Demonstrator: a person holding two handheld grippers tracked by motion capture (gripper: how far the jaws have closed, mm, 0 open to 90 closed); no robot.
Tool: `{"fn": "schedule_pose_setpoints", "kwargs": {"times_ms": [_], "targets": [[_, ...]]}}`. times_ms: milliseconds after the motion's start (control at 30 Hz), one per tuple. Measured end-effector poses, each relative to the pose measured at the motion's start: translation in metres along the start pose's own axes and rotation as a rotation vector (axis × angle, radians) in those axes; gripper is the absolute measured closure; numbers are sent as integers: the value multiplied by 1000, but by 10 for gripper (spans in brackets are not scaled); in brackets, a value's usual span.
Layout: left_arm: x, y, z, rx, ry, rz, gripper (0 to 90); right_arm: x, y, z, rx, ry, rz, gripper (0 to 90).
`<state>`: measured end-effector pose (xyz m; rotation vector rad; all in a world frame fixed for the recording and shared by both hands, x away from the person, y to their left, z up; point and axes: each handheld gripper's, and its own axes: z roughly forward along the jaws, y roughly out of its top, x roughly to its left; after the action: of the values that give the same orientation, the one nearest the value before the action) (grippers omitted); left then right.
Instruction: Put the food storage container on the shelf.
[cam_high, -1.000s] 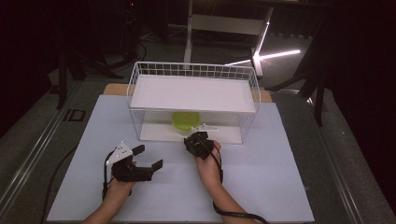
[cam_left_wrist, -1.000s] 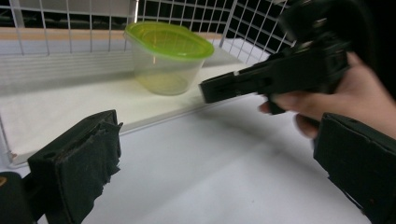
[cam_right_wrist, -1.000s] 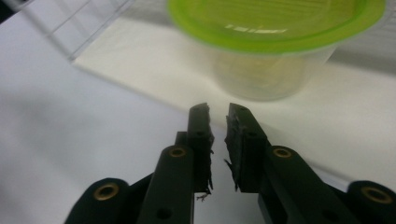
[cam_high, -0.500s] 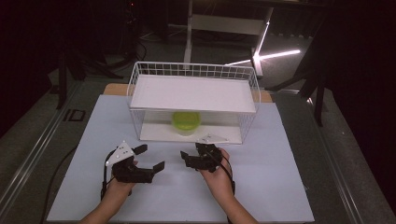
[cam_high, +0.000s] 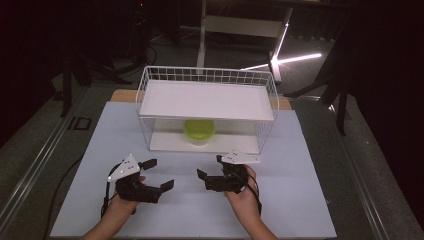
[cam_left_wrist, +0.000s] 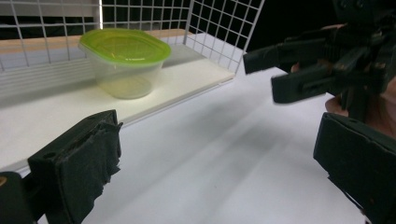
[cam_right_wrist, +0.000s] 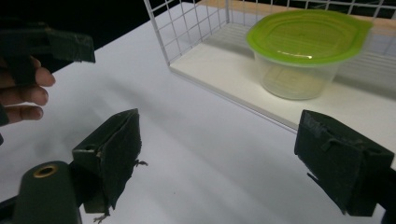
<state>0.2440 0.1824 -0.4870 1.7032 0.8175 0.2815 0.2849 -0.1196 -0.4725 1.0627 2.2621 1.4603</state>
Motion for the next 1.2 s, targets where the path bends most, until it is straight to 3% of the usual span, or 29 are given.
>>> {"fn": "schedule_pose_setpoints", "kwargs": {"times_ms": [367, 567, 833, 900, 1200], "targets": [[-1, -10, -13, 12, -14, 11, 18, -9, -15, -31, -40, 15, -11, 147], [-3, -14, -19, 21, -32, 35, 17, -16, -24, -46, -34, -1, -31, 147], [2, -23, -29, 33, -9, 26, 17, -24, -46, -61, 8, 25, -43, 148], [2, -26, -31, 27, 10, 52, 18, -25, -48, -66, 21, 14, -50, 149], [6, -35, -32, 55, 3, 36, 17, -37, -65, -76, 18, 16, -16, 148]]}}
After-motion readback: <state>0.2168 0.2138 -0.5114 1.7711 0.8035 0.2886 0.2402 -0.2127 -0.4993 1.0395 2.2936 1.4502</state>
